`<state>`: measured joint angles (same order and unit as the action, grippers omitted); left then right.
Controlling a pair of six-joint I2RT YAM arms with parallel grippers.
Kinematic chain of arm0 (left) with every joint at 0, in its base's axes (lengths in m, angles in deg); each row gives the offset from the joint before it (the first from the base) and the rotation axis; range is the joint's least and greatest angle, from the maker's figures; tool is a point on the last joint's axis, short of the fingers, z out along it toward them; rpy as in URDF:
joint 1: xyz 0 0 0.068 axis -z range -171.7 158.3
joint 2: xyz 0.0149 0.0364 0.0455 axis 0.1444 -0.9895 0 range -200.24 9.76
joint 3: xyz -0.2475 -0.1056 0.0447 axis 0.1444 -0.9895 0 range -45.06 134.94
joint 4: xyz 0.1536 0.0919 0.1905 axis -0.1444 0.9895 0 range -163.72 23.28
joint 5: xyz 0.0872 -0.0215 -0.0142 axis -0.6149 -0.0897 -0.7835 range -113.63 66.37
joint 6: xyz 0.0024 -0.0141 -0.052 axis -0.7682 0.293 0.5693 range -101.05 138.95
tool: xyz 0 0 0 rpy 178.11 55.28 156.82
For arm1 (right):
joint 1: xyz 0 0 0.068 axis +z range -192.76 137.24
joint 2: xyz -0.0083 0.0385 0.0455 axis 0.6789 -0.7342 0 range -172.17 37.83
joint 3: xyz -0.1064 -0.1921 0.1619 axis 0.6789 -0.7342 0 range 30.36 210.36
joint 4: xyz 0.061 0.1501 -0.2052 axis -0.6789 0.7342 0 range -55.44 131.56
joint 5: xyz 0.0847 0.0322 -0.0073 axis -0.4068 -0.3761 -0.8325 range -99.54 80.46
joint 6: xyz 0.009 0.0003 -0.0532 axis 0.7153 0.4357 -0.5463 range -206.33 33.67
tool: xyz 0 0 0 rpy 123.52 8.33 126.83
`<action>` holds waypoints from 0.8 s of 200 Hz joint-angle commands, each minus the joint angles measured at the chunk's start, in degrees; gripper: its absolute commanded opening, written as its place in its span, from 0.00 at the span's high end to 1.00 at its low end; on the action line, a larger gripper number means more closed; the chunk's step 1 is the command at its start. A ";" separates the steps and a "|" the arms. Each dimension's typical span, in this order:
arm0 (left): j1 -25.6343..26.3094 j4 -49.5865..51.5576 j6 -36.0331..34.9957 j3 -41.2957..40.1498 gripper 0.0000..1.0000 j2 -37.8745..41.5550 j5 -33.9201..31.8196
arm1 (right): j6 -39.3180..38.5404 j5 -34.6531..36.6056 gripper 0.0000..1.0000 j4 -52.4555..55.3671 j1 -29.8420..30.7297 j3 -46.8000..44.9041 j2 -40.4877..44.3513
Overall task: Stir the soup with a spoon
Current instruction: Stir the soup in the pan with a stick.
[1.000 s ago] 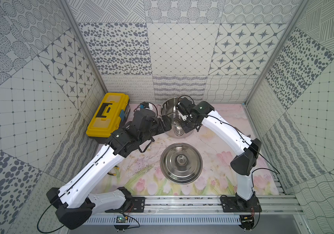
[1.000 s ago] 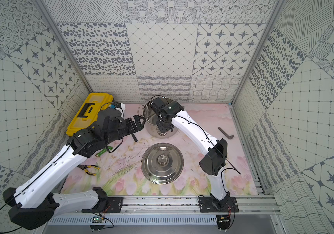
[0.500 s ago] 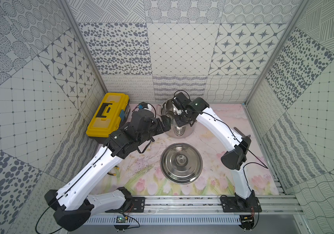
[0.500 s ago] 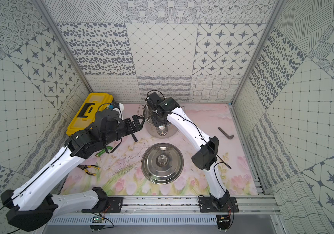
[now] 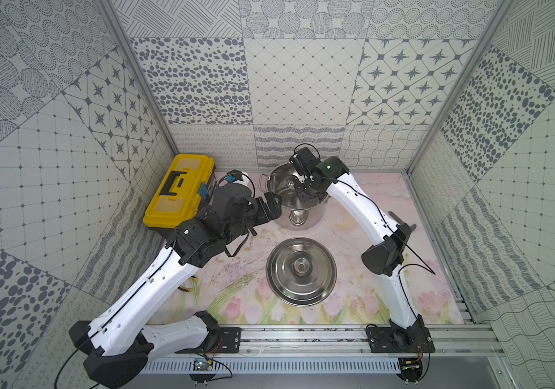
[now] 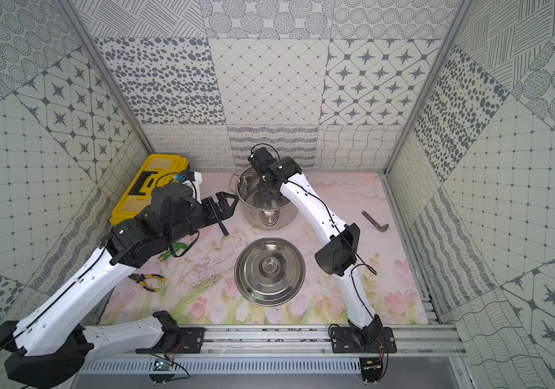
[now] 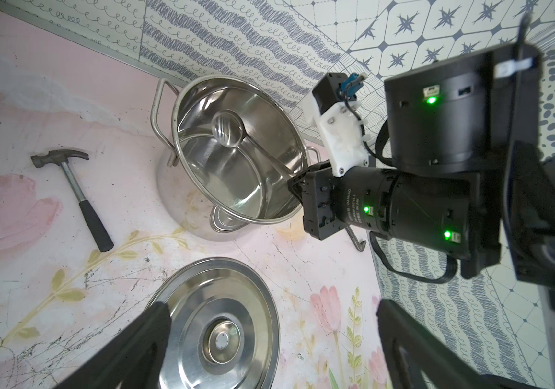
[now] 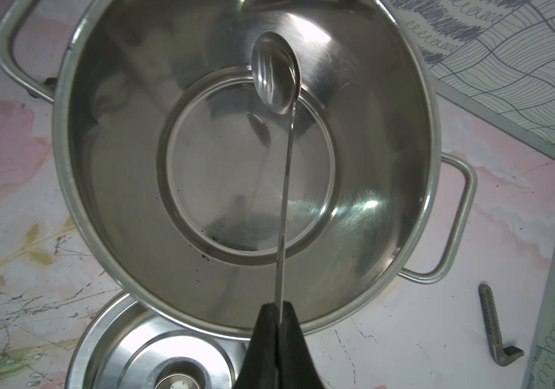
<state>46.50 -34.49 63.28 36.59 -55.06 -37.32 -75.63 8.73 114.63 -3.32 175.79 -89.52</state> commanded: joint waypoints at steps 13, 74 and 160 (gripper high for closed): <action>-0.38 -2.00 -2.64 0.66 0.01 -0.70 0.07 | -1.35 2.10 1.00 -0.80 -1.71 -2.60 2.96; -0.34 -3.12 -2.81 0.91 0.01 -2.04 0.60 | -1.40 1.14 1.00 -1.90 -1.38 -12.44 9.57; -0.34 -3.90 -2.13 0.86 0.01 -2.58 1.30 | 2.86 -2.64 1.00 -3.20 4.16 -20.84 14.76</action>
<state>46.36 -35.43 62.21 36.74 -57.59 -37.06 -75.15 7.57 113.97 -0.61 155.81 -76.07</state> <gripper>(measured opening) 0.994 0.085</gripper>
